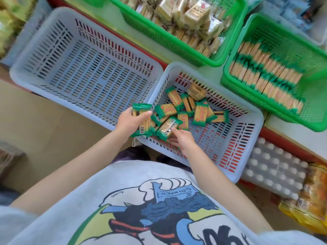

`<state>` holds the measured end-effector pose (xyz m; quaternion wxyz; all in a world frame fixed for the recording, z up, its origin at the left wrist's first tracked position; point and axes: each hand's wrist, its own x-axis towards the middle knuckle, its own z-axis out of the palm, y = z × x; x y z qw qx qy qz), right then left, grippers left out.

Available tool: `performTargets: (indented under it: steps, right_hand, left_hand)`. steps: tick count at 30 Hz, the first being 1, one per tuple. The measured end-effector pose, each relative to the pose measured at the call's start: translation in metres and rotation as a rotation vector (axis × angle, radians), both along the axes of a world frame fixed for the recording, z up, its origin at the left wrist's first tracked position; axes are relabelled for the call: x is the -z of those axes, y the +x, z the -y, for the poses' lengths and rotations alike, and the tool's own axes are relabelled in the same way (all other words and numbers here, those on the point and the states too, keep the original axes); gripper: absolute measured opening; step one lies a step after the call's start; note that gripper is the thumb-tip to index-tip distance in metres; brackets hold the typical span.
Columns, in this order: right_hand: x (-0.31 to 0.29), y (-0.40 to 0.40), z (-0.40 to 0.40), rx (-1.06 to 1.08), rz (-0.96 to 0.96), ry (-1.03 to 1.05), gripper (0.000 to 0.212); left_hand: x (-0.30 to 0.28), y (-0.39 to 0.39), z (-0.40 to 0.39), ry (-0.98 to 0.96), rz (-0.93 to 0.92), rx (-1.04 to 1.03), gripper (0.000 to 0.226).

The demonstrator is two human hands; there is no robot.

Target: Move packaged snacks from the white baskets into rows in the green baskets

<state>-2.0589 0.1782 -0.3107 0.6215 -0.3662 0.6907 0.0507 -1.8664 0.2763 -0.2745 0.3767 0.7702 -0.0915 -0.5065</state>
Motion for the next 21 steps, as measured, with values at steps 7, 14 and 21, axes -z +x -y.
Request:
performTargets:
  steps: [7, 14, 21]
  right_hand:
    - [0.063, 0.006, 0.009, 0.261, 0.085, 0.013, 0.111]
    - [-0.033, 0.005, 0.015, 0.199, 0.166, 0.018, 0.053]
    - [-0.119, -0.031, 0.047, 0.319, 0.506, -0.133, 0.035]
  left_hand:
    - [-0.006, -0.003, 0.0, 0.003, 0.022, 0.006, 0.04]
    - [-0.022, -0.01, 0.016, 0.0, -0.028, 0.02, 0.043]
    - [-0.064, -0.043, 0.082, -0.053, -0.2, 0.177, 0.084]
